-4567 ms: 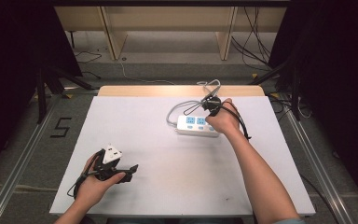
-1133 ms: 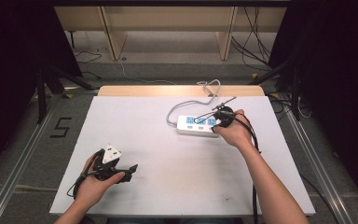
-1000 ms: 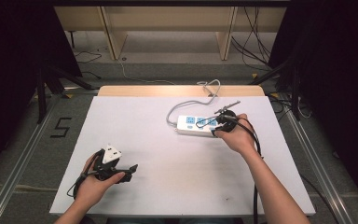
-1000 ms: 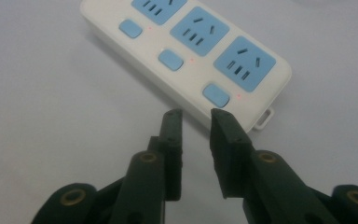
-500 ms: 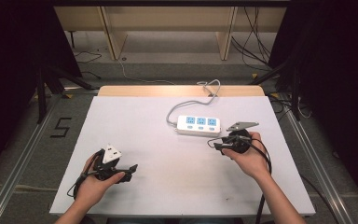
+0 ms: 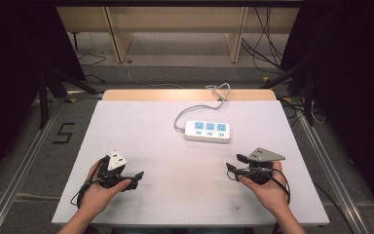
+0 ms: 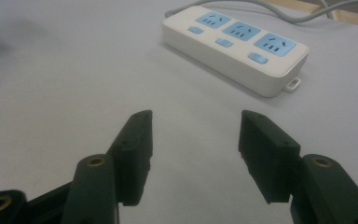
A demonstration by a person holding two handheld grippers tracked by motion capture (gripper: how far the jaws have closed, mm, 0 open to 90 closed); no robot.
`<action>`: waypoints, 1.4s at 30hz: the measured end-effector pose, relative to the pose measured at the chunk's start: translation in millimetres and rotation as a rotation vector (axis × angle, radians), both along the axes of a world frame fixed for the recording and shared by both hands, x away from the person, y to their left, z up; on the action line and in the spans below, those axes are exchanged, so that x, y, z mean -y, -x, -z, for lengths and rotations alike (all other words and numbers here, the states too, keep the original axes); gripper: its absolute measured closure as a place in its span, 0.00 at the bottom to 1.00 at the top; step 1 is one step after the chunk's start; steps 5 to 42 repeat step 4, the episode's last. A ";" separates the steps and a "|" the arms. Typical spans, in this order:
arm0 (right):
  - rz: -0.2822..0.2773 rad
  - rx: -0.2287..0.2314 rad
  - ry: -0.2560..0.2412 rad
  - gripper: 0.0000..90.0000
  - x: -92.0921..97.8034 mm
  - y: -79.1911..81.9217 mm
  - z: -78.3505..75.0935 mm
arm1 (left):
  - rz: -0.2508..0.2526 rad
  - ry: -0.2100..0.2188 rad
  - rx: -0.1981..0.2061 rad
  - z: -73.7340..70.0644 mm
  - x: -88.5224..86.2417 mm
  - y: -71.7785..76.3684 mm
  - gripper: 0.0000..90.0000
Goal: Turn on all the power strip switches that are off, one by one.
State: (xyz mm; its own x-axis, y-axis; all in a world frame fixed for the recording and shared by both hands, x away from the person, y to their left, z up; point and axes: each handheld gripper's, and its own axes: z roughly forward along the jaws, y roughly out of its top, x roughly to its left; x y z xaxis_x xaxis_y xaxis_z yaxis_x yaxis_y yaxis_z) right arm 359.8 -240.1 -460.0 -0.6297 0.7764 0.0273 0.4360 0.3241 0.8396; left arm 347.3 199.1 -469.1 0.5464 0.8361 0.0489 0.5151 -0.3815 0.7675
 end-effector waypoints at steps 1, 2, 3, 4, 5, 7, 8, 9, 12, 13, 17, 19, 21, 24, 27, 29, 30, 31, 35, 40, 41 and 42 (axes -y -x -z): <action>-0.003 0.003 0.000 0.48 -0.1 0.0 0.9 | 0.000 0.001 0.000 0.1 -0.3 -0.1 0.21; -0.004 0.007 0.003 0.47 0.0 0.1 1.8 | -0.001 0.005 -0.002 0.6 -0.3 -0.1 0.21; 0.000 0.006 0.002 0.46 0.1 0.1 2.8 | -0.001 0.006 -0.003 1.2 -0.4 -0.3 0.21; 0.000 0.000 0.001 0.45 0.5 -0.1 3.5 | -0.001 0.005 -0.007 1.8 -0.5 -0.7 0.21; 0.000 0.000 0.001 0.45 0.5 -0.1 3.5 | -0.001 0.005 -0.007 1.8 -0.5 -0.7 0.21; 0.000 0.000 0.001 0.45 0.5 -0.1 3.5 | -0.001 0.005 -0.007 1.8 -0.5 -0.7 0.21; 0.000 0.000 0.001 0.45 0.5 -0.1 3.5 | -0.001 0.005 -0.007 1.8 -0.5 -0.7 0.21; 0.000 0.000 0.001 0.45 0.5 -0.1 3.5 | -0.001 0.005 -0.007 1.8 -0.5 -0.7 0.21; 0.000 0.000 0.001 0.45 0.5 -0.1 3.5 | -0.001 0.005 -0.007 1.8 -0.5 -0.7 0.21; 0.000 0.000 0.001 0.45 0.5 -0.1 3.5 | -0.001 0.005 -0.007 1.8 -0.5 -0.7 0.21; 0.000 0.000 0.001 0.45 0.5 -0.1 3.5 | -0.001 0.005 -0.007 1.8 -0.5 -0.7 0.21; 0.000 0.000 0.001 0.45 0.5 -0.1 3.5 | -0.001 0.005 -0.007 1.8 -0.5 -0.7 0.21; 0.000 0.000 0.001 0.45 0.5 -0.1 3.5 | -0.001 0.005 -0.007 1.8 -0.5 -0.7 0.21; 0.000 0.000 0.001 0.45 0.5 -0.1 3.5 | -0.001 0.005 -0.007 1.8 -0.5 -0.7 0.21; 0.000 0.000 0.001 0.45 0.5 -0.1 3.5 | -0.001 0.005 -0.007 1.8 -0.5 -0.7 0.21; 0.000 0.000 0.001 0.45 0.5 -0.1 3.5 | -0.001 0.005 -0.007 1.8 -0.5 -0.7 0.21; 0.000 0.000 0.001 0.45 0.5 -0.1 3.5 | -0.001 0.005 -0.007 1.8 -0.5 -0.7 0.21; 0.000 0.000 0.001 0.45 0.5 -0.1 3.5 | -0.001 0.005 -0.007 1.8 -0.5 -0.7 0.21; 0.000 0.000 0.001 0.45 0.5 -0.1 3.5 | -0.001 0.005 -0.007 1.8 -0.5 -0.7 0.21; 0.000 0.000 0.001 0.45 0.5 -0.1 3.5 | -0.001 0.005 -0.007 1.8 -0.5 -0.7 0.21; 0.000 0.000 0.001 0.45 0.5 -0.1 3.5 | -0.001 0.005 -0.007 1.8 -0.5 -0.7 0.21; 0.000 0.000 0.001 0.45 0.5 -0.1 3.5 | -0.001 0.005 -0.007 1.8 -0.5 -0.7 0.21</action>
